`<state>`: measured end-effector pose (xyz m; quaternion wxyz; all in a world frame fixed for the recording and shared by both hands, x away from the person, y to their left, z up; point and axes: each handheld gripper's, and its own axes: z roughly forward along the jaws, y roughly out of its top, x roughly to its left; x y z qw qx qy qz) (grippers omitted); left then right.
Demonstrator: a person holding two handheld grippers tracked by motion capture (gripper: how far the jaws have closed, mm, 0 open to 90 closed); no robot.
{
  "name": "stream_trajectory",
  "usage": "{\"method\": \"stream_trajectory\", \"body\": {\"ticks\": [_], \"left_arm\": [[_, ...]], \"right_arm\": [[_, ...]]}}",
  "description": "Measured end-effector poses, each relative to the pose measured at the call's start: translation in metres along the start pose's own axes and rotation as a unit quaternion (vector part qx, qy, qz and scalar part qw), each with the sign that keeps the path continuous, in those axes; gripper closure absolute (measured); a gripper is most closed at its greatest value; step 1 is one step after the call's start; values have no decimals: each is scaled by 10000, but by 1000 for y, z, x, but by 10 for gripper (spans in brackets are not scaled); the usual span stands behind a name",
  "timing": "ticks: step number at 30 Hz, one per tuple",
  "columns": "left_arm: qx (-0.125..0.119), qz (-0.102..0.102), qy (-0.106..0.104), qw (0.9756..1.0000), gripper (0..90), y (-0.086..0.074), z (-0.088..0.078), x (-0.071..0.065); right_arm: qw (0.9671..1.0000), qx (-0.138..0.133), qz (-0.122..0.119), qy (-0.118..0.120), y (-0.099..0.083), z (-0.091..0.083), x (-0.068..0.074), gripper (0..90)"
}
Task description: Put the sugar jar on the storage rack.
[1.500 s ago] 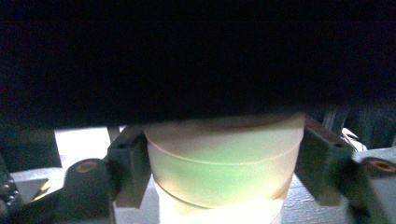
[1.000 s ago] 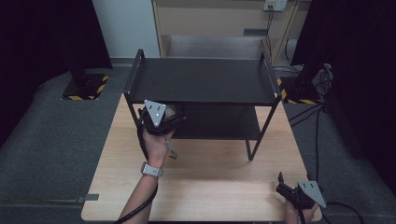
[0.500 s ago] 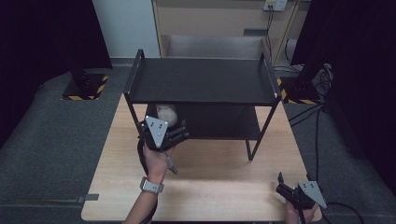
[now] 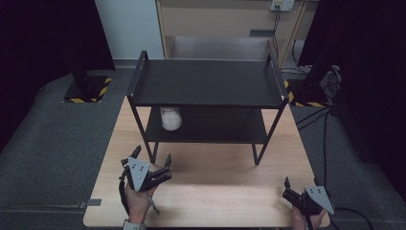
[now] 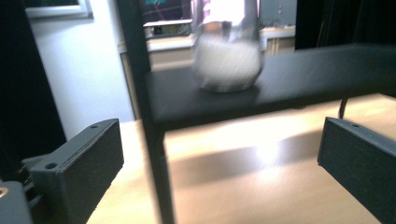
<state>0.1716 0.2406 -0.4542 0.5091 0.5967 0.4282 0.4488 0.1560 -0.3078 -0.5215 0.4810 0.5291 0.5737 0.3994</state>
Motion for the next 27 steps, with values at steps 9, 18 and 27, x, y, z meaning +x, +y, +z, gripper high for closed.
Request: {"method": "stream_trajectory", "body": {"ticks": [9, 18, 27], "left_arm": [[331, -177, 329, 9988, 0, -47, -25, 43], [647, -532, 627, 9945, 0, -69, -20, 63], [836, -513, 615, 9933, 0, -67, -17, 61]], "right_arm": [[10000, 30, -14, -10, 1, 0, 1, 7], [9999, 102, -28, -25, 3, 1, 2, 7], [9999, 135, -60, -31, 4, 2, 3, 7]]}}
